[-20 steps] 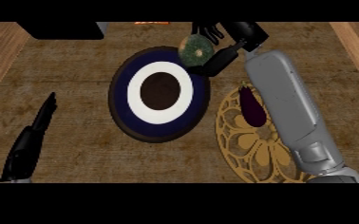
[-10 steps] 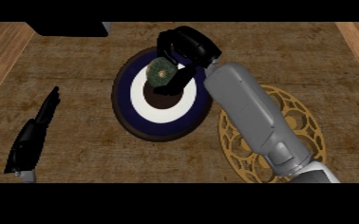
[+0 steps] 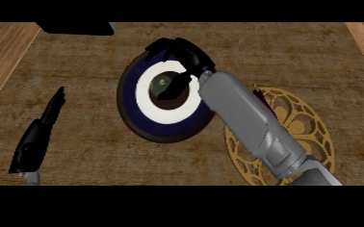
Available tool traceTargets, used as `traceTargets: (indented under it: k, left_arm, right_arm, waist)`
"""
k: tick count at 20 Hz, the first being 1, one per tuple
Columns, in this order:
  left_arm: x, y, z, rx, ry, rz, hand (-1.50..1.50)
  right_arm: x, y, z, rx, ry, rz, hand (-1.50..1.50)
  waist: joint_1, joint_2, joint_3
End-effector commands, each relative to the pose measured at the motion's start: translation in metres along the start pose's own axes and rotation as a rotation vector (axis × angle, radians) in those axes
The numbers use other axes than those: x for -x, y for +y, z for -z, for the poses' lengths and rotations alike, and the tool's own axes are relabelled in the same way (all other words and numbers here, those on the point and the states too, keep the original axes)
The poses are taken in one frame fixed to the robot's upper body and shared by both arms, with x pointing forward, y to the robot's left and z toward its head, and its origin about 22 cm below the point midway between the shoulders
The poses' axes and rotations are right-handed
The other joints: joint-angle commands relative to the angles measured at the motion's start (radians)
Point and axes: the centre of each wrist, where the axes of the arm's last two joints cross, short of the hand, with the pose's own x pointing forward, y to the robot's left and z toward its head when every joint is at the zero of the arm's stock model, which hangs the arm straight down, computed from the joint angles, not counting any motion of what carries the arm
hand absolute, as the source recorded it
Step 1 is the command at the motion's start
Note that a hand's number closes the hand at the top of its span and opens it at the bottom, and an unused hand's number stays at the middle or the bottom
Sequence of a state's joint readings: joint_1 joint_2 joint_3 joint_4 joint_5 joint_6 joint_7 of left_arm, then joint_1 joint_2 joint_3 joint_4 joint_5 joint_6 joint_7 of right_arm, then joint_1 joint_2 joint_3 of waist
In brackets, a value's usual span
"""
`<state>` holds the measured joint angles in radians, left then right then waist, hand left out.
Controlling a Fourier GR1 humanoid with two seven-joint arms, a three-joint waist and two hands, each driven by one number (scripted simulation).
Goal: Pick the squash from the placemat and place it in the plate
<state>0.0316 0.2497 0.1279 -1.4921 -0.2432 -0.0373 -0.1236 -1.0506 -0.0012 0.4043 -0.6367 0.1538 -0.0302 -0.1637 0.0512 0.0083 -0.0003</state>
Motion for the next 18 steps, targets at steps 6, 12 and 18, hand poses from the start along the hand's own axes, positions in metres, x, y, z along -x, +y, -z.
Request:
traceTargets:
  k: [6, 12, 18]
  left_arm:
    - [0.005, 0.005, 0.008, -0.028, 0.016, 0.004, 0.0]
    - [0.007, 0.008, -0.005, -0.016, 0.02, 0.0, 0.0]
    - [0.005, 0.013, -0.014, -0.02, -0.005, -0.011, 0.0]
  right_arm:
    - [0.005, -0.009, -0.004, 0.228, -0.05, 0.307, -1.5]
    - [0.052, -0.056, -0.027, 0.407, 0.029, 0.44, -1.5]
    - [0.097, -0.1, -0.064, 0.469, -0.036, 0.635, -1.5]
  waist:
    - [-0.018, -0.001, 0.0]
    - [-0.03, 0.0, 0.001]
    - [-0.009, 0.006, 0.002]
